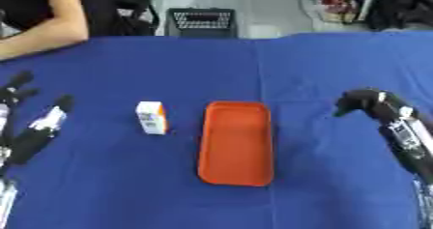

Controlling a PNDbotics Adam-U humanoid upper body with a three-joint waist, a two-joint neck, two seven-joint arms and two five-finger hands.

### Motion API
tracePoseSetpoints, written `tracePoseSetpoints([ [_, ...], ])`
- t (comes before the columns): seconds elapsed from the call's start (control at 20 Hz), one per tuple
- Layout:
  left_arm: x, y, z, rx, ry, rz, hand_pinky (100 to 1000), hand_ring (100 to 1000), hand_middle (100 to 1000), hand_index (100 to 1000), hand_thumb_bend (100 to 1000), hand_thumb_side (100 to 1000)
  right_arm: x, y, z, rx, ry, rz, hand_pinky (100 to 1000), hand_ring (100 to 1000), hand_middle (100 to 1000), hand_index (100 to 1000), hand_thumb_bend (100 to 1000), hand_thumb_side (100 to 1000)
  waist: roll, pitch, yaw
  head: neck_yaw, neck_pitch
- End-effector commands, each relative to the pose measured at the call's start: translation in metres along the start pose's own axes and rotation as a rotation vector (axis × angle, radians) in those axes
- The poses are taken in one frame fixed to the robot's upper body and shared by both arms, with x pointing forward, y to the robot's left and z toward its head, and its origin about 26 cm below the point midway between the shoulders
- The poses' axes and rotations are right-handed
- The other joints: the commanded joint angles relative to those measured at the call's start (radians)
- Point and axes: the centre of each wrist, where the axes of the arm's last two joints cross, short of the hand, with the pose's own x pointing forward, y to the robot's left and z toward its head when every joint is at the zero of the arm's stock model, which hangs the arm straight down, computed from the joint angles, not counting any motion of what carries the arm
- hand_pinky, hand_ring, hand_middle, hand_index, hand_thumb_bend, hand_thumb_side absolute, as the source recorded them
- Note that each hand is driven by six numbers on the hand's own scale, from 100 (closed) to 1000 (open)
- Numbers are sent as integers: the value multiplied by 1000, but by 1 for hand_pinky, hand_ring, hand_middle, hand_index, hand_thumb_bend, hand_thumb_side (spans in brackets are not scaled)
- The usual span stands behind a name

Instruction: Pick up objects on the table and place them in the box.

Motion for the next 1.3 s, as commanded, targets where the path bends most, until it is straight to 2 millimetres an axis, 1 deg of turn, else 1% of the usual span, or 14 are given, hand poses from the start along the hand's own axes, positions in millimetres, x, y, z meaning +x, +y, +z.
tracePoseSetpoints([
  [0.05,4,4,-4,7,-21,-5,1000,877,952,985,593,556,3,-4,1,-2,-3,16,854,634,658,806,100,933,0,-12,-1,-16,3],
  [0.6,6,4,-4,4,-26,-9,1000,878,951,984,593,551,3,-3,1,-1,-3,15,854,635,658,806,100,934,-1,-12,0,-2,1],
  [0.8,5,8,-5,-5,-24,-55,999,874,943,975,596,540,3,-3,1,0,-3,15,854,635,658,806,100,933,1,-12,-2,-1,0],
  [0.9,4,11,-4,-33,-25,-112,982,869,935,965,595,540,3,-3,0,2,-4,14,854,635,658,806,100,933,1,-12,-4,0,-1],
  [1.1,4,14,-2,-155,-41,-255,959,862,924,951,596,561,3,-3,-1,6,-7,14,854,635,658,806,100,933,3,-11,-10,5,-5],
  [1.3,3,10,0,-247,-60,-293,964,863,925,953,590,581,3,-3,-1,8,-9,13,855,635,658,807,100,933,3,-10,-12,8,-7],
])
